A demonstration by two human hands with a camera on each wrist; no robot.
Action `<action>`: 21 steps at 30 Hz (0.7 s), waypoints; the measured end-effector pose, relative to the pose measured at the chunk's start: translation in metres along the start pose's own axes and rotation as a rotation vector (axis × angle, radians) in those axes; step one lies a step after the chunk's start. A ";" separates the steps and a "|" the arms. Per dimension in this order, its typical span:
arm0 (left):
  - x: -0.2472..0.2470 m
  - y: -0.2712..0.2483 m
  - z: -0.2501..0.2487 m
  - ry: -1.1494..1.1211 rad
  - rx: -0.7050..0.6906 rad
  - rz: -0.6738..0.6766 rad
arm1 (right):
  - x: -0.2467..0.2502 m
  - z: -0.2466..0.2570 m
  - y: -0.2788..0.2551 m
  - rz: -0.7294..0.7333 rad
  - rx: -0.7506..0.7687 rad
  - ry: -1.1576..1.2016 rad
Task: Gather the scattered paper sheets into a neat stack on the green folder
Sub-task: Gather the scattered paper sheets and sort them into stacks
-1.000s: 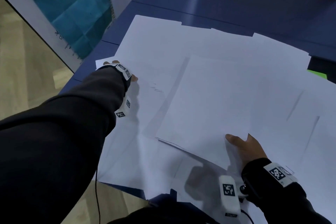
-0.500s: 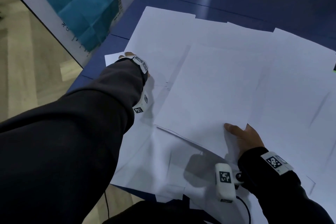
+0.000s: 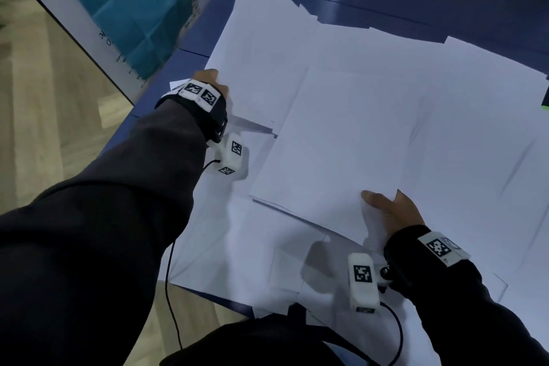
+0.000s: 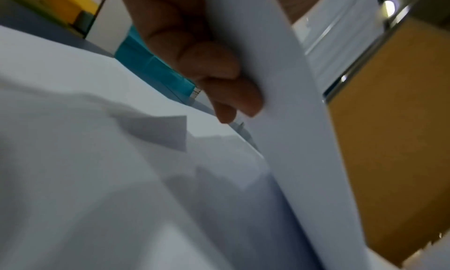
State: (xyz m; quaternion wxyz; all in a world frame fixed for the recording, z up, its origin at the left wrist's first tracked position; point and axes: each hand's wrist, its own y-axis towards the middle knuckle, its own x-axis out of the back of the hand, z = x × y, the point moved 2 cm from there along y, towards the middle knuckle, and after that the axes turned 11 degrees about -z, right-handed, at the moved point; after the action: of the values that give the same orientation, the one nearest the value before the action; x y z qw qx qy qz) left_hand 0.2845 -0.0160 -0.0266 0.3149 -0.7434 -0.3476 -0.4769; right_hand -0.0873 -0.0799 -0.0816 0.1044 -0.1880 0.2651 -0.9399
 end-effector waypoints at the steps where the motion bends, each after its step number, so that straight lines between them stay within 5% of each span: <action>1: 0.002 -0.001 0.004 -0.131 0.056 -0.030 | 0.002 0.000 0.000 -0.009 -0.002 -0.008; 10: 0.005 -0.041 0.045 -0.615 0.248 -0.202 | 0.056 -0.001 -0.018 -0.171 0.052 0.000; 21: 0.003 -0.118 0.059 -1.032 0.268 -0.128 | 0.075 -0.033 -0.023 -0.134 0.030 -0.142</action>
State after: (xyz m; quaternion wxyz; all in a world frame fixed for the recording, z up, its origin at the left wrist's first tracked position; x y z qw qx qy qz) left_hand 0.2184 0.0977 -0.0278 0.1656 -0.8117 -0.5598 -0.0194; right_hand -0.1714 -0.0679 -0.0728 0.0627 -0.2700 0.2296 -0.9330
